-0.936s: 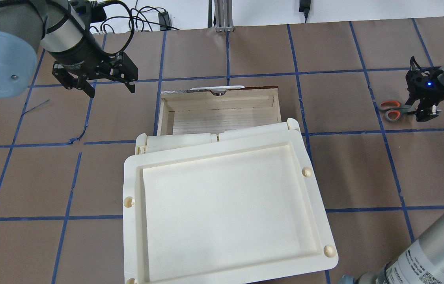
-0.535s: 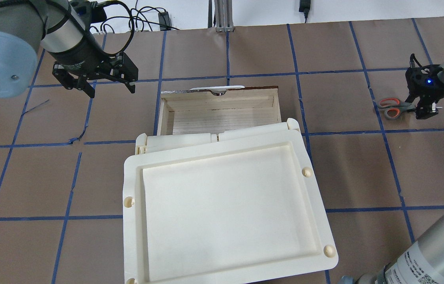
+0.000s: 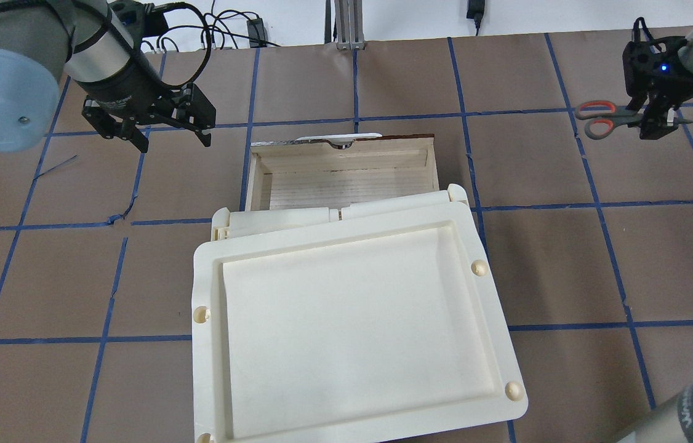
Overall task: Put scissors in drawer and close it
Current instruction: 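Lift the scissors with the right gripper and carry them over the drawer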
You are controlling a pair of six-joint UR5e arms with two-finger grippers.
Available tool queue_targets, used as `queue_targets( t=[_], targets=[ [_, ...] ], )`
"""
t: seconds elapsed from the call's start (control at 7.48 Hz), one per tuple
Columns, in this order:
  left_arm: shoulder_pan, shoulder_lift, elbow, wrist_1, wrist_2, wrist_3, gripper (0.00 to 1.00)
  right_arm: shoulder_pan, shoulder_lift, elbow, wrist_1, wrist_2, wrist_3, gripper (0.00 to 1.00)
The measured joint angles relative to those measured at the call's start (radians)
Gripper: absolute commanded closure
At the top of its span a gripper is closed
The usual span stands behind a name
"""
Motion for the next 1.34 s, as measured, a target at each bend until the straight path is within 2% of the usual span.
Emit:
queue_targets(
  t=[0.13,0.4,0.94,1.34],
  targets=[
    [0.000,0.000,0.000,-0.001,0.001,0.000,0.00,0.064,-0.048,-0.034,0.085,0.000,0.083,1.00],
    [0.000,0.000,0.000,0.000,0.002,0.001,0.00,0.218,-0.107,-0.080,0.173,-0.001,0.243,1.00],
    [0.001,0.000,0.000,0.001,0.002,0.002,0.00,0.548,-0.118,-0.106,0.193,-0.001,0.589,1.00],
    [0.003,0.000,0.001,0.004,0.002,0.001,0.00,0.689,-0.062,-0.107,0.175,0.005,0.674,1.00]
  ],
)
